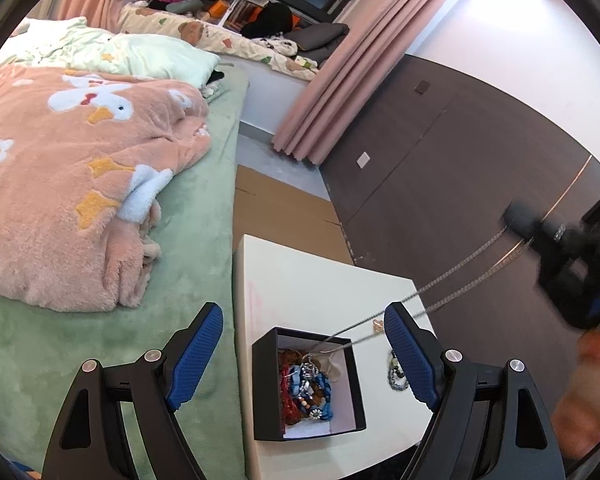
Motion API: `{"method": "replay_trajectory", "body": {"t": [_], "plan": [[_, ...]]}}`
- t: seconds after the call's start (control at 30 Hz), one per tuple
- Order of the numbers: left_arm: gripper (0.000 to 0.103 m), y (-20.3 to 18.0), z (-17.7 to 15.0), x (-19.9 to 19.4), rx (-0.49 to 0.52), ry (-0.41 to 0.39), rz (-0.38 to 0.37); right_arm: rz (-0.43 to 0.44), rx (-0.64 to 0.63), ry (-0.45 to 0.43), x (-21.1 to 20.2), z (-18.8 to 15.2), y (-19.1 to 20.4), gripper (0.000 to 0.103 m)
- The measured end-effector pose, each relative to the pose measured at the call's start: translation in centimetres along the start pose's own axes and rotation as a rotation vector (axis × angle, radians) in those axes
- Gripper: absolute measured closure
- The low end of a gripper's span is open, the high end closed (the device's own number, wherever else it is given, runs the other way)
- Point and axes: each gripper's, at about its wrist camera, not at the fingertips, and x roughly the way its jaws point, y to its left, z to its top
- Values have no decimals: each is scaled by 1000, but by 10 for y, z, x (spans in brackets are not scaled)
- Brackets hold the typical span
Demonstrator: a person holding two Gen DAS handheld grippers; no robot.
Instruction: Organize jewelry
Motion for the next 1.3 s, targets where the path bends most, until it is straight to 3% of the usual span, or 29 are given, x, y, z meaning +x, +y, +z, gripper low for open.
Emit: {"method": "replay_trajectory", "body": {"t": [0.33, 0.37, 0.43, 0.5, 0.83, 1.07, 1.3], "plan": [[20, 4, 0, 10, -32, 12, 44, -13, 98, 161, 46, -39, -56, 96], [20, 3, 0, 12, -29, 20, 49, -17, 101, 188, 51, -42, -59, 92], [20, -1, 0, 16, -21, 28, 63, -31, 108, 237, 60, -45, -68, 52], [20, -6, -1, 19, -7, 28, 73, -32, 116, 233, 60, -50, -77, 38], [20, -36, -10, 44, 76, 70, 84, -14, 176, 190, 17, -49, -120, 37], [20, -67, -20, 71, 133, 113, 60, -102, 200, 148, -22, -49, -149, 37], [20, -96, -34, 94, 191, 157, 43, -196, 323, 153, -41, -64, -203, 37]]}}
